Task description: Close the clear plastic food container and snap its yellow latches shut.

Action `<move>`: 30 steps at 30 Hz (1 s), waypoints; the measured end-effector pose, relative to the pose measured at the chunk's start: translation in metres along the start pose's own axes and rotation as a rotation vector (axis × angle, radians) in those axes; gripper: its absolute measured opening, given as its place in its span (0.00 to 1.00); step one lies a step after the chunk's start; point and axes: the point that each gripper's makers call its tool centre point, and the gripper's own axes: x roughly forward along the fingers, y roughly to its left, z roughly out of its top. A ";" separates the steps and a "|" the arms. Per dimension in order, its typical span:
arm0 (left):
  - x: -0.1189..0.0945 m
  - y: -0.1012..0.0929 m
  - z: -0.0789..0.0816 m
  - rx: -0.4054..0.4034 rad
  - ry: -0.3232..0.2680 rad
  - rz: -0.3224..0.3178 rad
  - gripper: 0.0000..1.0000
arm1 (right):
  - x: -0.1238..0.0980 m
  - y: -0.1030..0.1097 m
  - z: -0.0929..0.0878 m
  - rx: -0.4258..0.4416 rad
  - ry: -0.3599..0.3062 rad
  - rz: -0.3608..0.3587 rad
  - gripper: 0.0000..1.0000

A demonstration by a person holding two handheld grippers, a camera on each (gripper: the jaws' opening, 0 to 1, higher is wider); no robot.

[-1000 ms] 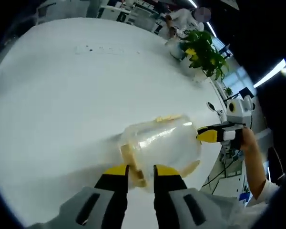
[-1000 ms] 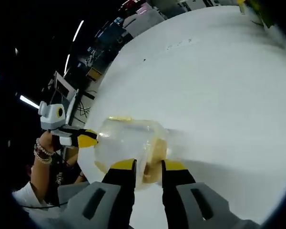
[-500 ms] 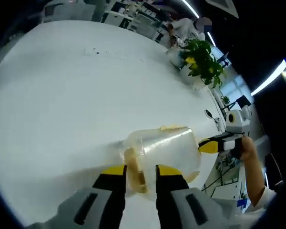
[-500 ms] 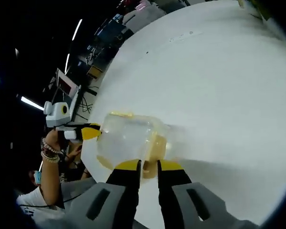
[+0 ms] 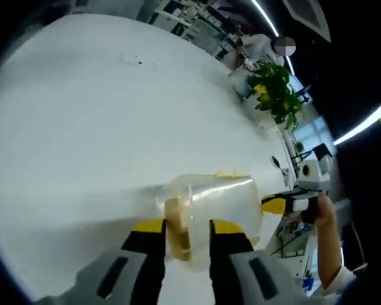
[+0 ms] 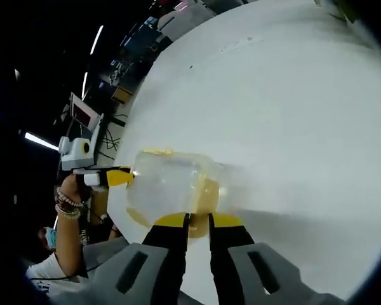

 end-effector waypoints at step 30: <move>-0.010 -0.001 -0.005 -0.087 0.026 -0.055 0.15 | -0.001 0.002 0.002 -0.012 0.046 0.039 0.08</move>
